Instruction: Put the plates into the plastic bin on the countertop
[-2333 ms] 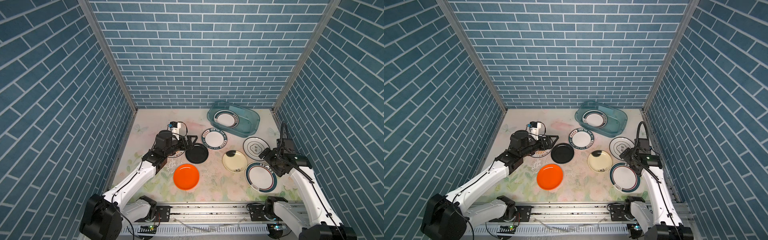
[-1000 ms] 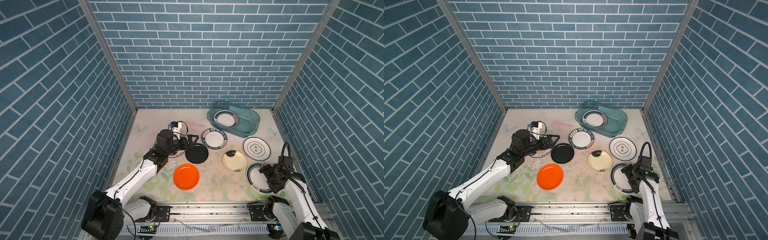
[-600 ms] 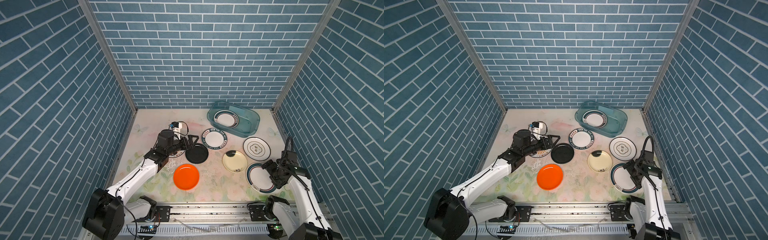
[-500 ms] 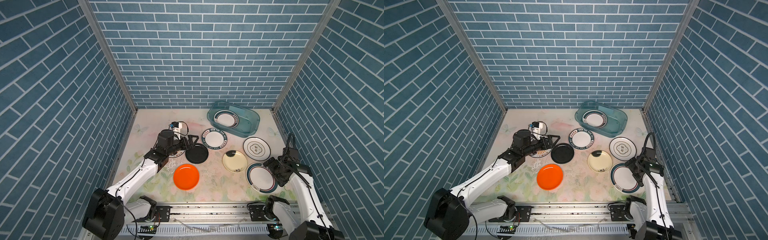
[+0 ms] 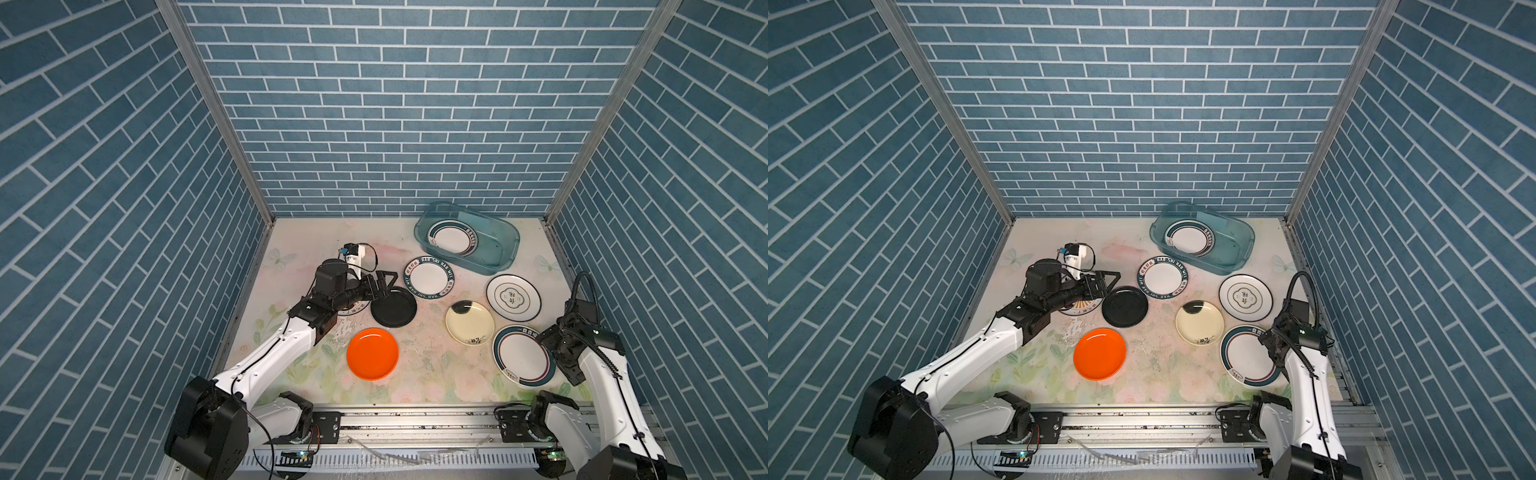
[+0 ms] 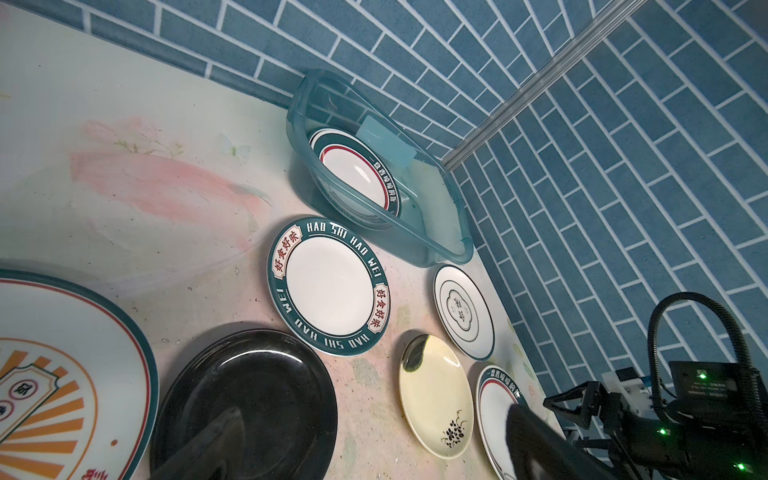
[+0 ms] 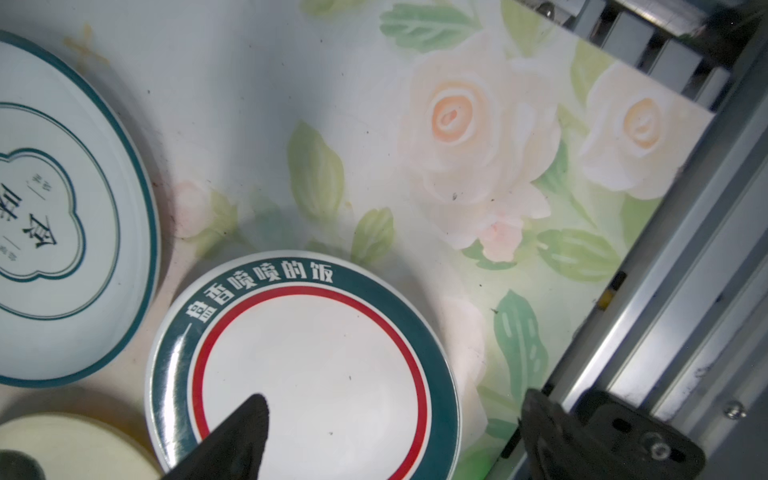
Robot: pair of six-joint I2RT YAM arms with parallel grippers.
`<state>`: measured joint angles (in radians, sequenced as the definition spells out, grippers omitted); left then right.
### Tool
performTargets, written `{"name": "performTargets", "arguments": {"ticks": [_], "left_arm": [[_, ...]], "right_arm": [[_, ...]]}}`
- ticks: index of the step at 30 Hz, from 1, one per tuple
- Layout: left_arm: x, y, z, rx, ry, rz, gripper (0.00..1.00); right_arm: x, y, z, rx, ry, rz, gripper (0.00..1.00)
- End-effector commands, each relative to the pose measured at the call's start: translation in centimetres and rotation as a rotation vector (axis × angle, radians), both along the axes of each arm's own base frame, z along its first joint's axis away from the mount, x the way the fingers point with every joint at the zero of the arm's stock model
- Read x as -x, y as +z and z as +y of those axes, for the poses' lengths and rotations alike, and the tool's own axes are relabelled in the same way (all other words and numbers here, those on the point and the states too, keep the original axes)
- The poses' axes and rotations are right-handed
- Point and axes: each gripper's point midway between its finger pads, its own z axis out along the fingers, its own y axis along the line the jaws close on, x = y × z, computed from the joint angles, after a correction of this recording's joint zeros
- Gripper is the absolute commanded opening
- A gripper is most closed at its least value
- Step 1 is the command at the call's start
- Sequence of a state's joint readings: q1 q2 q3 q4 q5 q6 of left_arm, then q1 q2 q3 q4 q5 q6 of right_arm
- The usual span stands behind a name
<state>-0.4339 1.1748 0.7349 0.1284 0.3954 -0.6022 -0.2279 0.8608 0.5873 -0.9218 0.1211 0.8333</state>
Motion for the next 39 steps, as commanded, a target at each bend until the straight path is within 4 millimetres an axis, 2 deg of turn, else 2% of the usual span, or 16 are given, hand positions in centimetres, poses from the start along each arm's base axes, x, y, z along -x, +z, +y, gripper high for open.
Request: {"name": "performTargets", "arguments": {"ticks": [1, 9, 15, 24, 35, 37, 38, 39], "left_arm": [[-0.4, 1.1, -0.3, 0.017, -0.014, -0.027, 1.00], [0.0, 2.2, -0.2, 0.028, -0.016, -0.029, 0.99], [0.1, 2.7, -0.3, 0.045, -0.015, -0.028, 1.00], [-0.1, 2.4, -0.3, 0.043, -0.010, -0.019, 0.99], [-0.1, 1.9, -0.2, 0.039, -0.004, -0.009, 1.00], [-0.1, 1.8, -0.2, 0.037, -0.003, -0.009, 1.00], [-0.1, 1.8, -0.2, 0.036, -0.005, -0.011, 1.00], [-0.1, 1.8, -0.2, 0.035, -0.005, -0.010, 1.00]], "right_arm": [[-0.7, -1.1, 1.1, -0.080, -0.015, -0.053, 0.95], [-0.5, -3.9, 2.6, -0.188, -0.023, -0.079, 0.94], [-0.7, -5.2, 3.7, -0.258, -0.026, -0.110, 0.93], [-1.1, -5.1, 4.2, -0.281, -0.013, -0.176, 0.92], [-0.4, -5.6, 4.4, -0.294, -0.019, -0.149, 0.72], [-0.4, -5.6, 4.4, -0.293, -0.019, -0.148, 0.59], [-0.4, -5.5, 4.4, -0.292, -0.019, -0.151, 0.48], [-0.5, -5.4, 4.5, -0.294, -0.013, -0.157, 0.27]]}}
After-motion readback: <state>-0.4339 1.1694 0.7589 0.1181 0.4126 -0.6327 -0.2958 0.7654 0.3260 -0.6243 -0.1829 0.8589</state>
